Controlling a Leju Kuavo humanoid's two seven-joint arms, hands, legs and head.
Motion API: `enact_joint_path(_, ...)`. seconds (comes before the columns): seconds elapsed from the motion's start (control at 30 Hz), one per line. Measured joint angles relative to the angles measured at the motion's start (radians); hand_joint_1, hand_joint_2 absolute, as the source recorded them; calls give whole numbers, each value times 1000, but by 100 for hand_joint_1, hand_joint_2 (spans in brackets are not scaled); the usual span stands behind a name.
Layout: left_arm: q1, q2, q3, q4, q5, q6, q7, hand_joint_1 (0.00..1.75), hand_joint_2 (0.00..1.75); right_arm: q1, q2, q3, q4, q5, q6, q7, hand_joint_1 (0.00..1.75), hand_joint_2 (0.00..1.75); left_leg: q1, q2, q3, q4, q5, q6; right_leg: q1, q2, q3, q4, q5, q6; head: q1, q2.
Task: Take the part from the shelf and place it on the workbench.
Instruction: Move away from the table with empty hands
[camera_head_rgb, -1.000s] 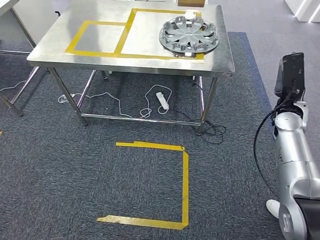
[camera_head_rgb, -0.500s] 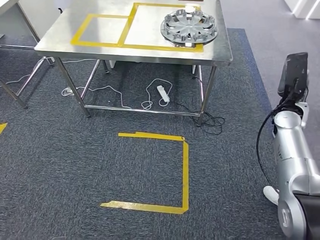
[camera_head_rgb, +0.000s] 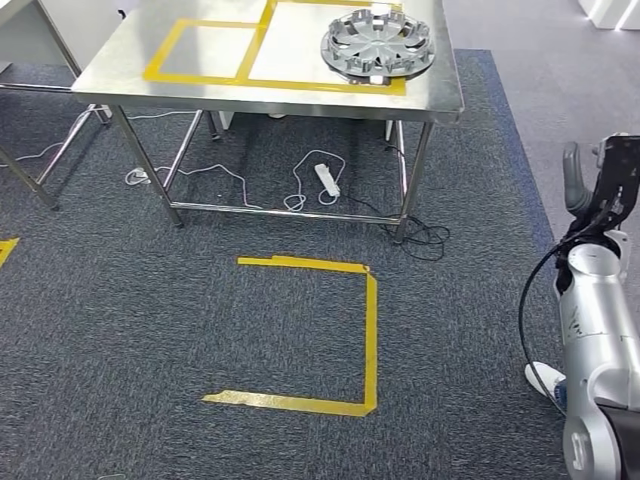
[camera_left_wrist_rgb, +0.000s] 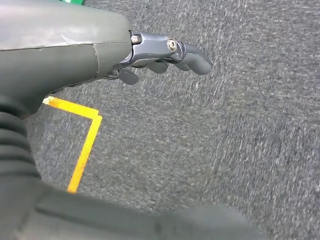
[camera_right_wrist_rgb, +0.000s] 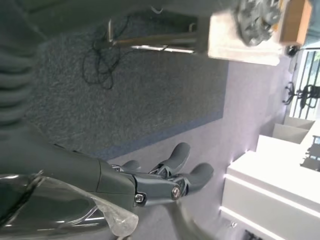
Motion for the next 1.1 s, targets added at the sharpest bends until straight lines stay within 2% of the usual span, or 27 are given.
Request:
enact_joint_path(0.13,-2,1,0,0,6,2,4,0,175,38,-2,-8,-37,-9,3,-2,0,175,2,0,0,-4,4,3,2,0,-2,1,0,-2,0,0)
enact_joint_path(0.47,-1,2,0,0,12,7,11,0,175,77,-7,-18,-76,-12,3,-2,0,175,3,0,-4,-9,16,-15,3,0,-9,4,7,-14,0,0)
enact_joint_path(1.1,-1,3,0,0,14,6,10,0,175,86,-8,-24,-87,-11,-1,-2,0,175,0,0,-7,-6,18,-14,0,-1,-11,4,12,-10,0,0)
